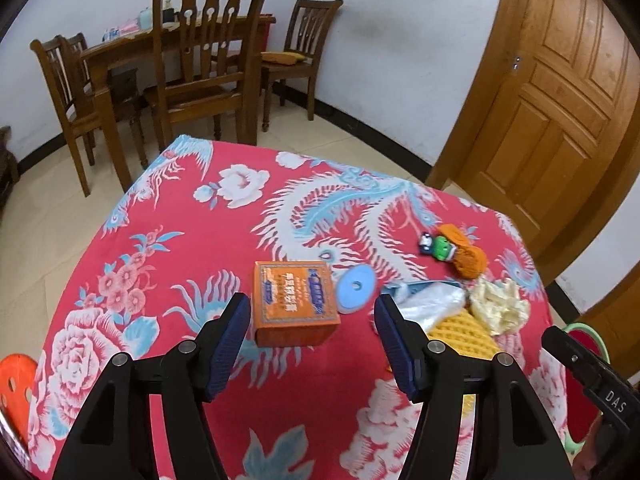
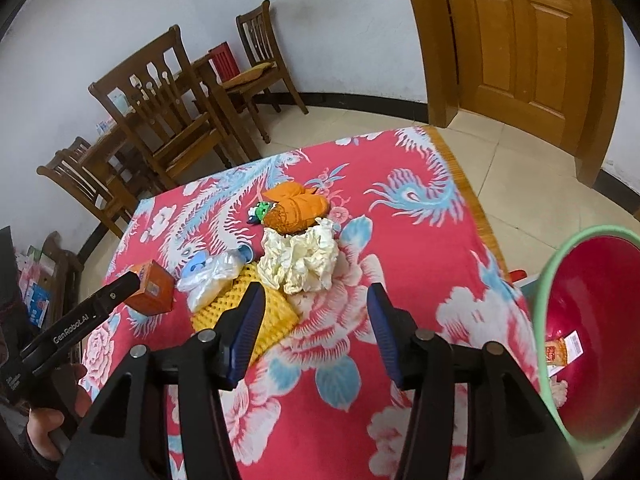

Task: Collect trash
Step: 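Grasp the orange tea box with the left tool while the right tool grasps crumpled white paper, then carry the orange box and the crumpled paper with both tools over the bin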

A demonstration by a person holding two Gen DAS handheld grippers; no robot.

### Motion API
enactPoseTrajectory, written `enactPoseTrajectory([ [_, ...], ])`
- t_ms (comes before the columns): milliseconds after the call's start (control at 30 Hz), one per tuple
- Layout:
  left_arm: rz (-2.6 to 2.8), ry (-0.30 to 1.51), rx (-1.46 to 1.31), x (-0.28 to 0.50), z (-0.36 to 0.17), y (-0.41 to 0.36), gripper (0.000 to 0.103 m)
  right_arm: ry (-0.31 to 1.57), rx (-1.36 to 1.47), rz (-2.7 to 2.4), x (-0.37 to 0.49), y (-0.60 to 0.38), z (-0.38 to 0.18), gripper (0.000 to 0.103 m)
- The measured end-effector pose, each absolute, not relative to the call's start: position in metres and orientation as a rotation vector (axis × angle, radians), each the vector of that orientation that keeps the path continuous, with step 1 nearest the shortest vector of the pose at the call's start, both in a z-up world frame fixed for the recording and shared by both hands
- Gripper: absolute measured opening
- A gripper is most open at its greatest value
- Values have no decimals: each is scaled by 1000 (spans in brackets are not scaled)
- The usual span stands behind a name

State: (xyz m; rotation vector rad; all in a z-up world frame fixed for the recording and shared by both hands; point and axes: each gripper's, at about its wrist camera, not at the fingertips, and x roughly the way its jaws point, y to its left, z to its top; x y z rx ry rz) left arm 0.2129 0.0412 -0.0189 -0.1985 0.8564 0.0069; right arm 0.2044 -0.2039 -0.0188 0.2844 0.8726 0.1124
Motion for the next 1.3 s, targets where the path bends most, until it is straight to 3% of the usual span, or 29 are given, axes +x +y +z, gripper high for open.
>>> enactPoseTrajectory([
  [633,38,906,-249,236,-53,60,66,966,305,138,259,-194,-61,54],
  [767,23,905,-264,237,-55,61,56,960,306,151,259,-193,-62,30],
  [867,16,903,-269,235,-55,61,55,953,293,149,258,-191,-59,22],
  [1300,-34,850,-268,213,-27,52,55,893,301,164,226,-202,-33,18],
])
